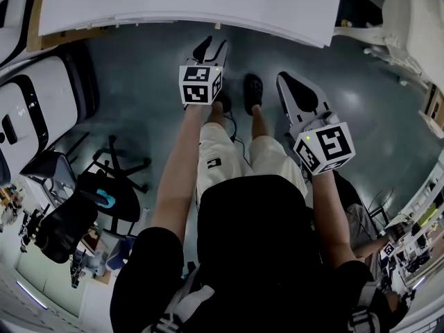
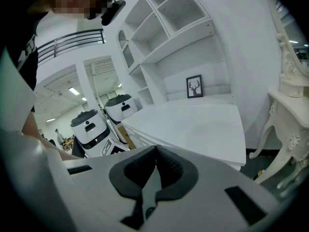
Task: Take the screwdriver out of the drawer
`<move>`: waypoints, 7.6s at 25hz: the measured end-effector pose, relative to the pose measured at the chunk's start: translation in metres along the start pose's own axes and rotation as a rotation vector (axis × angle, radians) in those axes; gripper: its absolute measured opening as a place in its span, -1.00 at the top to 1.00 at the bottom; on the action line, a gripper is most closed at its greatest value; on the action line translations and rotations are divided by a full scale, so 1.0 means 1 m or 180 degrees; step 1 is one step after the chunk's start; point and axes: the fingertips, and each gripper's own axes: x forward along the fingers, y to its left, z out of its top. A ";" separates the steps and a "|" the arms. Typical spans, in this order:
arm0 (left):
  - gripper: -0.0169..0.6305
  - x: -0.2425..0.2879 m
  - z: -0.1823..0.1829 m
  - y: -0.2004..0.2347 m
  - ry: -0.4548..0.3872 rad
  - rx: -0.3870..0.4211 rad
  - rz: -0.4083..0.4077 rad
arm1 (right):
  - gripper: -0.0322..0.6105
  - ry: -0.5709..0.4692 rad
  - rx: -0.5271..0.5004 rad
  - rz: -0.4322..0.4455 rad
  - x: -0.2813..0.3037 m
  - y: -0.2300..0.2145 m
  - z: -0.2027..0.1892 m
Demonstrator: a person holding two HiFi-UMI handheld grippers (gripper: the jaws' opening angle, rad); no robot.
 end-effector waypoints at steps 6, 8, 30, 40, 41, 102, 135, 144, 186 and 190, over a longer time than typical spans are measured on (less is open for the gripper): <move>0.44 0.022 -0.011 0.013 0.0117 -0.0005 0.0046 | 0.85 0.0056 0.0016 -0.0003 0.009 -0.002 -0.004; 0.44 0.029 -0.010 0.016 0.0129 -0.0028 0.0052 | 0.85 0.0089 0.0027 -0.0016 0.013 -0.005 -0.004; 0.67 0.072 -0.008 0.034 0.0153 -0.0026 0.0171 | 0.85 0.0196 0.0105 -0.0107 0.016 -0.024 -0.017; 0.68 0.072 -0.009 0.031 0.0153 -0.0039 0.0248 | 0.85 0.0232 0.0096 -0.0047 0.012 -0.020 -0.028; 0.68 0.072 -0.009 0.032 0.0151 -0.0044 0.0261 | 0.85 0.0233 0.0087 -0.0036 0.013 -0.018 -0.028; 0.69 -0.071 -0.139 -0.006 0.0635 -0.0466 0.0623 | 0.85 0.0439 -0.0394 0.0582 -0.012 0.036 -0.029; 0.86 -0.189 -0.102 -0.035 0.0135 -0.0874 0.0977 | 0.85 0.0649 -0.0919 0.0934 0.015 0.057 -0.024; 0.86 -0.207 -0.039 -0.044 -0.0165 -0.0693 0.0959 | 0.81 0.0906 -0.1087 0.0899 0.052 0.049 -0.042; 0.86 -0.189 -0.039 -0.019 -0.0045 -0.0956 0.0771 | 0.52 0.2111 -0.1719 0.0427 0.238 -0.006 -0.175; 0.86 -0.195 -0.040 -0.015 -0.0048 -0.0969 0.0803 | 0.53 0.2121 -0.1740 0.0411 0.240 -0.004 -0.175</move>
